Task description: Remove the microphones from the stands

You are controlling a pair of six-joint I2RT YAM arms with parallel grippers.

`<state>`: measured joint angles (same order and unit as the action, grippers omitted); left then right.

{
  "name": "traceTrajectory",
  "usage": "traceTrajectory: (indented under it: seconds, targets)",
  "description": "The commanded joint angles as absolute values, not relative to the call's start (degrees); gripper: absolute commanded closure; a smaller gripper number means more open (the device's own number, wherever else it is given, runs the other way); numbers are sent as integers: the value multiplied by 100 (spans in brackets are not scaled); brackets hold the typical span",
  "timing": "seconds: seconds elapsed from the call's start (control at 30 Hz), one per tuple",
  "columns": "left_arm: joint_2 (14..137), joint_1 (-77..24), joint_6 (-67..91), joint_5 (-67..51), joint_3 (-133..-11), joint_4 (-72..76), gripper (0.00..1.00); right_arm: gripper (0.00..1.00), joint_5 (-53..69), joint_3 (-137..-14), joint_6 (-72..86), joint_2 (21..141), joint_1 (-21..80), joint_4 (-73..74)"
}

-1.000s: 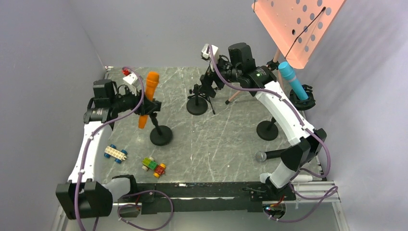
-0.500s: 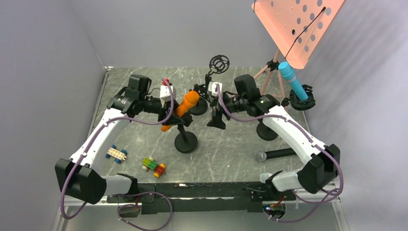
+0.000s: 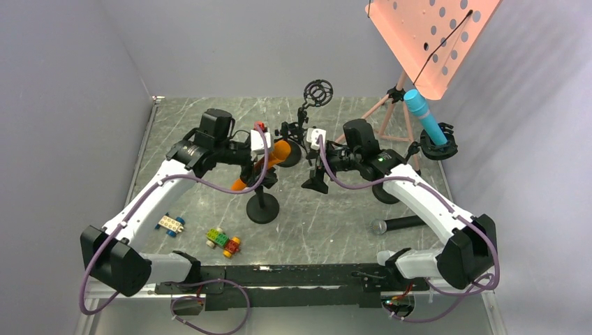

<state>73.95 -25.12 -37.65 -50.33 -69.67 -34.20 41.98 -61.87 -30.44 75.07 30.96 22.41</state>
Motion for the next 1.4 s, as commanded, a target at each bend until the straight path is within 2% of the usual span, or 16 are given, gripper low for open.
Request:
traceTrajectory:
  seconds: [0.0,0.1,0.2,0.37,0.6,1.0,1.27,1.37]
  targets:
    - [7140,-2716,-3232,-4382,-7145,-2734,10,2,4240,-6181,-3167,7192,2999,1908]
    - [7113,-2736,-2751,-4239,-7289,-2373,14,2,4456,-6092,-3210,7196,2956,1801]
    - [7251,-2739,-2697,-4374,-7647,-2619,20,1,4725,-5996,-3241,7318,2968,1485]
    - [7502,-2706,-2724,-4900,-8277,-3506,36,0,5044,-6025,-2922,7808,3166,613]
    - [7185,-2548,-2703,-5275,-7948,-3389,70,0,5429,-6209,-2158,8511,3576,-692]
    - [7315,-2124,-3694,-6390,-8479,-4760,100,0,6043,-6574,-1557,9296,3823,-1390]
    - [7176,-2104,-3793,-6312,-8252,-4568,100,13,6418,-6632,-529,9665,3916,-2287]
    - [7185,-2109,-3802,-6281,-8270,-4529,100,23,6488,-6826,-778,9738,3955,-1925]
